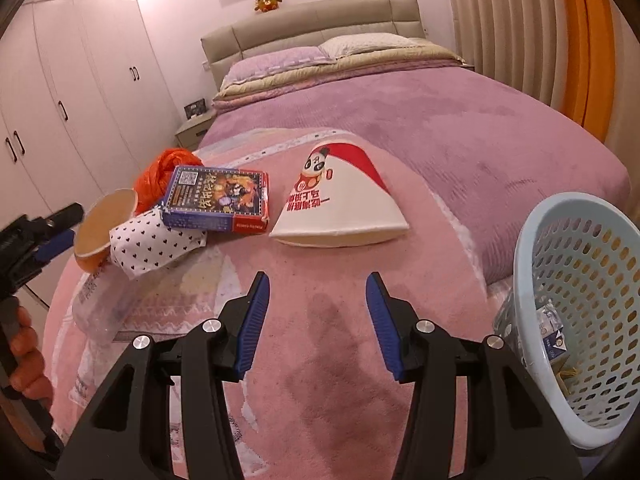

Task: Collect trash
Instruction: 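Move both tools back over the table toward the cups, then grasp the orange paper cup with the left tool while the right tool grasps the red-white cup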

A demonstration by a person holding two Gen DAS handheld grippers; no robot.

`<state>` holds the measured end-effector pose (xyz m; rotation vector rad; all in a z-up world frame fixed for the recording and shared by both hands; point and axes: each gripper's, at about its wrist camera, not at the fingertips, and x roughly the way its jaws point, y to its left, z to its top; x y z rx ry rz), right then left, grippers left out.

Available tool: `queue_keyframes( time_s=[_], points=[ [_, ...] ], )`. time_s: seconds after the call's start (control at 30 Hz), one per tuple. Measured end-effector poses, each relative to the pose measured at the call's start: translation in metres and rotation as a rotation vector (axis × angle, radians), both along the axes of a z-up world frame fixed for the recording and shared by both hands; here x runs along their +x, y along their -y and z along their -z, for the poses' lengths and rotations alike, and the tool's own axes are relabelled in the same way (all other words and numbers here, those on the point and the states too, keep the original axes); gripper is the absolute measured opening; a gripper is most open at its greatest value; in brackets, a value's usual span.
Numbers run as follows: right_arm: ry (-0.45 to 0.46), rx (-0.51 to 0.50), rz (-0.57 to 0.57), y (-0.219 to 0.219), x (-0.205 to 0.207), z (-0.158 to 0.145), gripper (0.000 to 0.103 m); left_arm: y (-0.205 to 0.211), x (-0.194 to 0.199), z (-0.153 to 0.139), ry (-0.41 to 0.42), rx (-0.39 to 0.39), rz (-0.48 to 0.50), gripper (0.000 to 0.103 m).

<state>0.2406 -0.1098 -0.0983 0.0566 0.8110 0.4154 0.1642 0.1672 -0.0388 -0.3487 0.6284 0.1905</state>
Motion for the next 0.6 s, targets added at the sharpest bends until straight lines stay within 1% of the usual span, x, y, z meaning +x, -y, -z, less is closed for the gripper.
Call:
queue_keyframes(
  time_s=[0.13,0.2,0.27,0.3,0.37,0.43,0.5,0.57,0.6],
  points=[
    [0.007,-0.004,-0.009,-0.004,0.001,0.001,0.047,0.004,0.007,0.002,-0.055,0.087,-0.059,0.067],
    [0.006,-0.014,-0.013,-0.005,0.002,0.001,0.047,0.005,0.006,0.002,-0.066,0.098,-0.063,0.067],
    [0.011,-0.020,-0.014,-0.008,0.002,0.000,0.047,0.006,0.002,0.000,-0.053,0.082,-0.048,0.068],
    [0.012,-0.021,-0.015,-0.008,0.002,0.000,0.047,0.007,-0.001,-0.003,-0.045,0.086,-0.044,0.068],
    [0.011,-0.022,-0.015,-0.008,0.002,0.000,0.047,0.011,-0.001,-0.004,-0.047,0.111,-0.048,0.071],
    [0.008,-0.018,-0.013,-0.008,0.002,0.000,0.047,0.016,0.005,-0.003,-0.075,0.155,-0.058,0.072],
    [0.006,-0.015,-0.013,-0.007,0.002,0.000,0.047,0.018,0.010,-0.002,-0.100,0.184,-0.066,0.072],
    [0.004,-0.014,-0.016,-0.007,0.003,-0.001,0.047,0.018,0.016,0.002,-0.137,0.209,-0.081,0.071],
    [0.005,-0.013,-0.020,-0.007,0.003,-0.001,0.047,0.017,0.016,0.003,-0.146,0.216,-0.086,0.066]
  ],
)
